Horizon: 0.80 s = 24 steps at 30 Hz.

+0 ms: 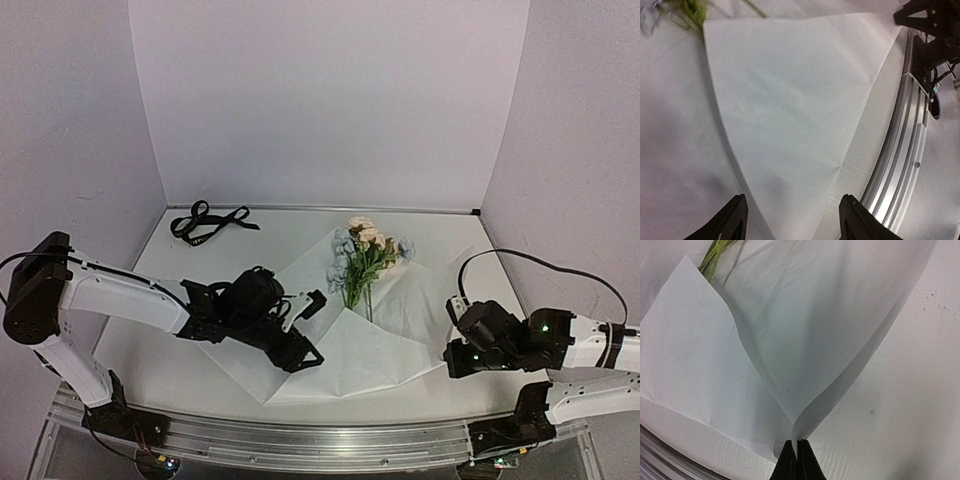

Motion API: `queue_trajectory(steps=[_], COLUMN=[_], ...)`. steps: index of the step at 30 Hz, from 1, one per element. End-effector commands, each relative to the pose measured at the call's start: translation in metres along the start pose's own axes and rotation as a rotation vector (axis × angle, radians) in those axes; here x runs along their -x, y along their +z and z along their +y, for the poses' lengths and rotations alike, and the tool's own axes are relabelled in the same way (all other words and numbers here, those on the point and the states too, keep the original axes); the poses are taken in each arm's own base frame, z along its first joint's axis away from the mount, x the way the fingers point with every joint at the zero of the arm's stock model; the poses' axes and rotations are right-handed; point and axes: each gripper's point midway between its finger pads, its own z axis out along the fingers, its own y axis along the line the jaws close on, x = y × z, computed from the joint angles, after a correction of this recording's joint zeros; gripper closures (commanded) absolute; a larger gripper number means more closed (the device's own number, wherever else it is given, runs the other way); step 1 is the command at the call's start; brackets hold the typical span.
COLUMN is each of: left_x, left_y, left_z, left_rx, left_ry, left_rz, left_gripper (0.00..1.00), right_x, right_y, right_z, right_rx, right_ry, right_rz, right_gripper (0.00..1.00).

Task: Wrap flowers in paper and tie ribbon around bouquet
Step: Fold the one-fourth-folded wrapping paper at the center of the board.

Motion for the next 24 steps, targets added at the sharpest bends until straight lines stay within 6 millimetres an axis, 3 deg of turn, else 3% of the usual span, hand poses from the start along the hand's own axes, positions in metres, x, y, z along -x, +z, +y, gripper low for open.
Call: queue_trajectory(steps=[1, 6, 13, 19, 24], left_x=[-0.026, -0.044, -0.051, -0.053, -0.045], left_y=[-0.019, -0.014, 0.004, 0.013, 0.013], left_z=[0.014, 0.015, 0.010, 0.008, 0.010], left_rx=[0.058, 0.030, -0.024, -0.049, -0.054], left_ry=[-0.159, -0.199, -0.221, -0.234, -0.238], left_rz=[0.035, 0.090, 0.145, 0.170, 0.156], left_gripper=[0.33, 0.32, 0.40, 0.56, 0.77], right_x=[0.001, 0.000, 0.001, 0.003, 0.009], right_y=[0.002, 0.003, 0.002, 0.001, -0.003], right_z=[-0.008, -0.010, -0.009, -0.007, 0.001], right_rx=[-0.046, -0.055, -0.052, -0.052, -0.043], right_ry=[0.007, 0.010, 0.011, -0.005, -0.049], right_rz=[-0.015, -0.020, -0.023, -0.028, -0.037], right_gripper=[1.00, 1.00, 1.00, 1.00, 1.00])
